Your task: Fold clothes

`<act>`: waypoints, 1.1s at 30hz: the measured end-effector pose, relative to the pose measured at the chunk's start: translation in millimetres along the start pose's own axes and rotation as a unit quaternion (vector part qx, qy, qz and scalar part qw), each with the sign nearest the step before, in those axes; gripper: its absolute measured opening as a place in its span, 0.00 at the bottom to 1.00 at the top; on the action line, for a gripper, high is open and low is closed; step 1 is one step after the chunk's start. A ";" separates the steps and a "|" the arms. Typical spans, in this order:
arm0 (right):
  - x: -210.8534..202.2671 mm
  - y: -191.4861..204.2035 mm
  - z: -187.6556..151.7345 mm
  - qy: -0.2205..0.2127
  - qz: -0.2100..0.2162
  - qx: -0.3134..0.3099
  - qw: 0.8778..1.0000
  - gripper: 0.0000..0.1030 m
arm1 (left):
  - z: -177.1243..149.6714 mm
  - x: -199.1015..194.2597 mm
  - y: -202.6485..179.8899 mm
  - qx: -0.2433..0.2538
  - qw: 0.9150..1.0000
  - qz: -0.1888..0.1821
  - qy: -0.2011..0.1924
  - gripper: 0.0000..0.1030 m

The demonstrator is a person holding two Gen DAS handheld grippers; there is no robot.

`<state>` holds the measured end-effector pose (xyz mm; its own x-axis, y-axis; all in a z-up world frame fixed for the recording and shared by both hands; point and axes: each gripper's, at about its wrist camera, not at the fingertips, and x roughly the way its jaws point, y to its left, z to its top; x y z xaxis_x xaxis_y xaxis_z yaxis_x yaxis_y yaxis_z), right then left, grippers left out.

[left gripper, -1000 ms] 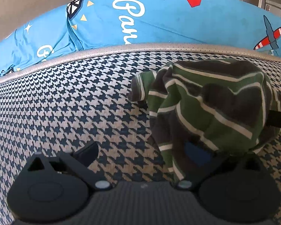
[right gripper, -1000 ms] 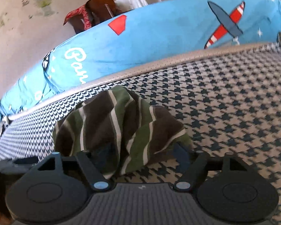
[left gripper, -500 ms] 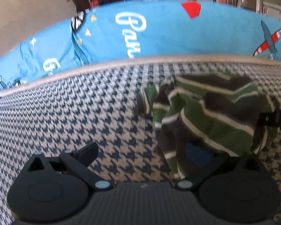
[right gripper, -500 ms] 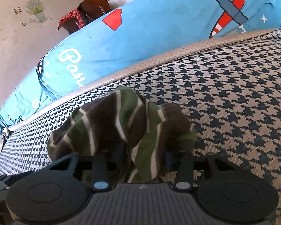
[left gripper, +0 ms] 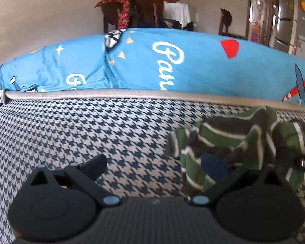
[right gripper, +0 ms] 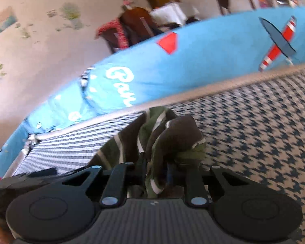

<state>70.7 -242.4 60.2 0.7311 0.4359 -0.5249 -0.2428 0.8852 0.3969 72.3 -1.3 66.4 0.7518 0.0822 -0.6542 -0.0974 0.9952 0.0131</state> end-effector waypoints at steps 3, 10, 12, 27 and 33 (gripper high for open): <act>-3.0 17.9 -3.8 0.000 0.029 -0.026 0.999 0.19 | 3.6 -4.2 11.8 -0.019 1.000 0.003 -0.007 1.00; 5.5 56.5 -22.8 0.016 0.067 -0.083 0.994 0.19 | 9.8 -14.6 28.9 -0.040 0.999 -0.003 -0.027 1.00; 9.4 67.0 -29.5 0.022 0.078 -0.102 0.991 0.19 | 11.8 -17.4 31.1 -0.040 0.999 -0.010 -0.032 1.00; 39.5 112.2 -81.0 0.090 0.115 -0.218 0.965 0.19 | 3.6 -0.2 27.0 0.012 1.000 -0.012 0.020 1.00; 30.5 100.4 -73.6 0.089 0.118 -0.204 0.968 0.20 | 0.3 14.7 45.2 -0.021 0.998 0.011 0.059 1.00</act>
